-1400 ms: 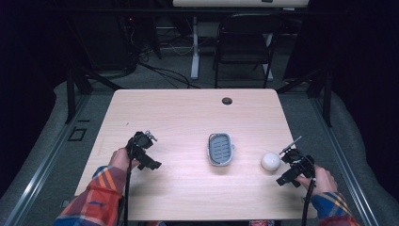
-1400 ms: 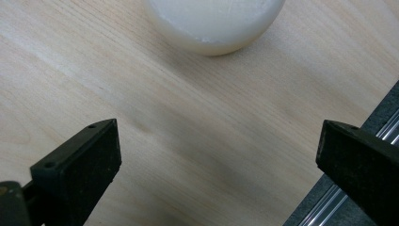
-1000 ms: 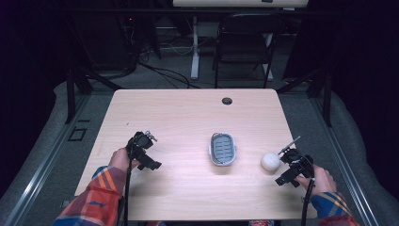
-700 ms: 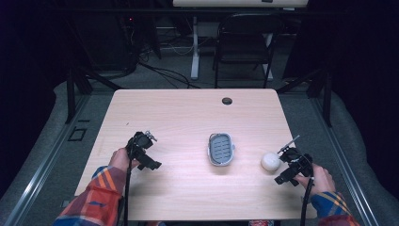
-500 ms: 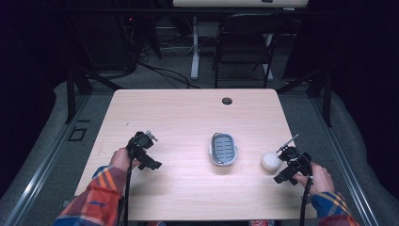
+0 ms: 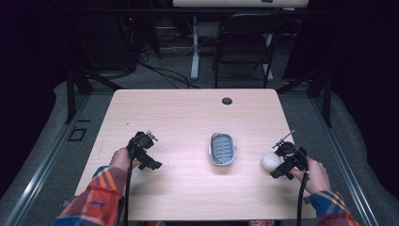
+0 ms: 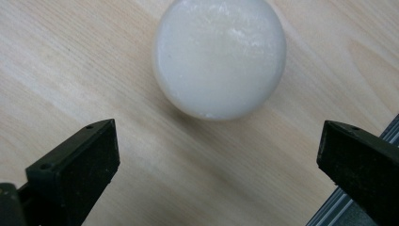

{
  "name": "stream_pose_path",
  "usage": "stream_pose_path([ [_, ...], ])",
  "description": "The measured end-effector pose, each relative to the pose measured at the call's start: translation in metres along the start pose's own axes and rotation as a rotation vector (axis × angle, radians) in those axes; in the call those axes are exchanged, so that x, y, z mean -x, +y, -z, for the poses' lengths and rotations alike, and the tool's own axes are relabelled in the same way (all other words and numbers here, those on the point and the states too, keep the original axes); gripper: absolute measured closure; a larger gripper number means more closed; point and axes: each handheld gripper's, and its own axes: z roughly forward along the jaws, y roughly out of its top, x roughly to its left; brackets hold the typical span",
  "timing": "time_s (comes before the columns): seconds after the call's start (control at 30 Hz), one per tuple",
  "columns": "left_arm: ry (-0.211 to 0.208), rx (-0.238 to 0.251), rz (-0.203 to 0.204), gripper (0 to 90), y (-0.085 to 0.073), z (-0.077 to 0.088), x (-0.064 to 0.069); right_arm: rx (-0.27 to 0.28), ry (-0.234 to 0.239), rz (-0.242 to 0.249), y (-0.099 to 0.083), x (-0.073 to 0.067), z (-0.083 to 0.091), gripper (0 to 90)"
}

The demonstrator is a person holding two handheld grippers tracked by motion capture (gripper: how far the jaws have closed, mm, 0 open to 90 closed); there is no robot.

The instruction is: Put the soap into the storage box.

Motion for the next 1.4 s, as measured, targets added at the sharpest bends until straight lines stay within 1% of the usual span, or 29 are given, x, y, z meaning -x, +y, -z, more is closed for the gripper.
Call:
stream_pose_path([
  [0.13,0.000,-0.001,-0.001,0.0,0.000,-0.001,0.000,0.001,0.008,0.007,0.003,0.002,0.001,0.0],
  [0.17,0.000,-0.001,-0.001,0.0,0.000,-0.001,0.000,0.020,0.006,-0.002,0.003,0.001,0.001,0.0],
  [0.23,0.001,-0.002,-0.001,0.0,0.001,-0.001,0.000,0.000,0.016,0.026,0.006,0.004,0.004,0.0],
  [0.27,0.002,-0.004,-0.001,0.0,0.001,-0.001,0.000,0.055,0.030,-0.007,0.006,0.003,0.002,0.0],
  [0.37,0.003,-0.003,0.000,0.0,0.000,-0.001,0.000,0.039,0.028,0.005,0.010,0.006,0.004,0.0],
  [0.43,0.003,-0.004,0.002,0.0,0.001,-0.001,0.000,0.047,0.032,-0.001,0.012,0.008,0.003,0.0],
  [0.53,0.003,-0.005,-0.002,0.0,0.001,-0.001,0.000,0.023,0.046,0.010,0.018,0.009,-0.003,0.0],
  [0.57,0.003,-0.005,-0.002,0.0,0.001,-0.001,0.000,0.023,0.046,0.010,0.018,0.009,-0.003,0.0],
  [0.6,0.004,-0.005,-0.002,0.0,0.001,-0.001,0.000,0.043,0.047,-0.008,0.018,0.008,-0.006,0.0],
  [0.63,0.005,-0.007,-0.003,0.0,0.001,-0.001,0.000,0.006,0.047,0.018,0.021,0.009,-0.004,0.0],
  [0.67,0.004,-0.006,0.000,0.0,0.001,-0.001,0.000,0.071,0.064,-0.038,0.020,0.004,-0.011,0.0],
  [0.7,0.005,-0.007,-0.003,0.0,0.001,-0.001,0.000,-0.047,0.035,0.059,0.026,0.009,-0.004,0.0],
  [0.73,0.004,-0.007,-0.002,0.0,0.001,-0.001,0.001,-0.090,0.022,0.083,0.031,0.009,-0.004,0.0],
  [0.77,0.004,-0.007,-0.002,0.0,0.001,-0.001,0.001,-0.090,0.022,0.083,0.031,0.009,-0.004,0.0],
  [0.8,0.003,-0.006,-0.002,0.0,0.001,-0.001,0.001,-0.007,0.035,0.007,0.028,0.004,-0.011,0.0],
  [0.83,0.003,-0.007,-0.001,0.0,0.001,-0.001,0.000,-0.024,0.029,0.013,0.030,0.004,-0.011,0.0],
  [0.87,0.005,-0.008,-0.003,0.0,0.001,-0.001,0.000,-0.026,0.034,0.008,0.032,0.004,-0.013,0.0],
  [0.93,0.002,-0.011,-0.002,0.0,0.001,-0.001,0.000,-0.070,0.025,0.029,0.037,0.005,-0.014,0.0],
  [1.03,0.000,-0.009,-0.003,0.0,0.001,-0.001,0.000,-0.071,0.032,0.019,0.038,0.005,-0.016,0.0],
  [1.07,0.002,-0.010,-0.003,0.0,0.001,-0.001,0.000,-0.089,0.035,0.036,0.041,0.006,-0.016,0.0],
  [1.1,0.002,-0.010,-0.003,0.0,0.001,-0.001,0.000,-0.089,0.035,0.036,0.041,0.006,-0.016,0.0],
  [1.13,0.003,-0.008,-0.002,0.0,0.001,-0.001,0.000,-0.115,0.025,0.052,0.043,0.007,-0.015,0.0],
  [1.2,0.003,-0.009,-0.002,0.0,0.001,-0.001,0.000,-0.091,0.023,0.034,0.043,0.005,-0.017,0.0],
  [1.23,0.001,-0.012,-0.004,0.0,0.001,-0.001,0.000,-0.129,0.025,0.061,0.046,0.006,-0.015,0.0],
  [1.27,-0.001,-0.014,-0.004,0.0,0.001,-0.002,0.000,-0.144,0.021,0.071,0.047,0.006,-0.014,0.0],
  [1.3,-0.001,-0.015,-0.004,0.0,0.001,-0.002,0.000,-0.103,0.034,0.033,0.045,0.004,-0.019,0.0],
  [1.33,-0.001,-0.016,-0.007,0.0,0.001,-0.001,0.000,-0.195,0.016,0.107,0.051,0.007,-0.014,0.0],
  [1.37,-0.001,-0.016,-0.007,0.0,0.001,-0.001,0.000,-0.195,0.016,0.107,0.051,0.007,-0.014,0.0],
  [1.4,-0.001,-0.016,-0.007,0.0,0.001,-0.001,0.000,-0.142,0.031,0.056,0.048,0.005,-0.019,0.0],
])
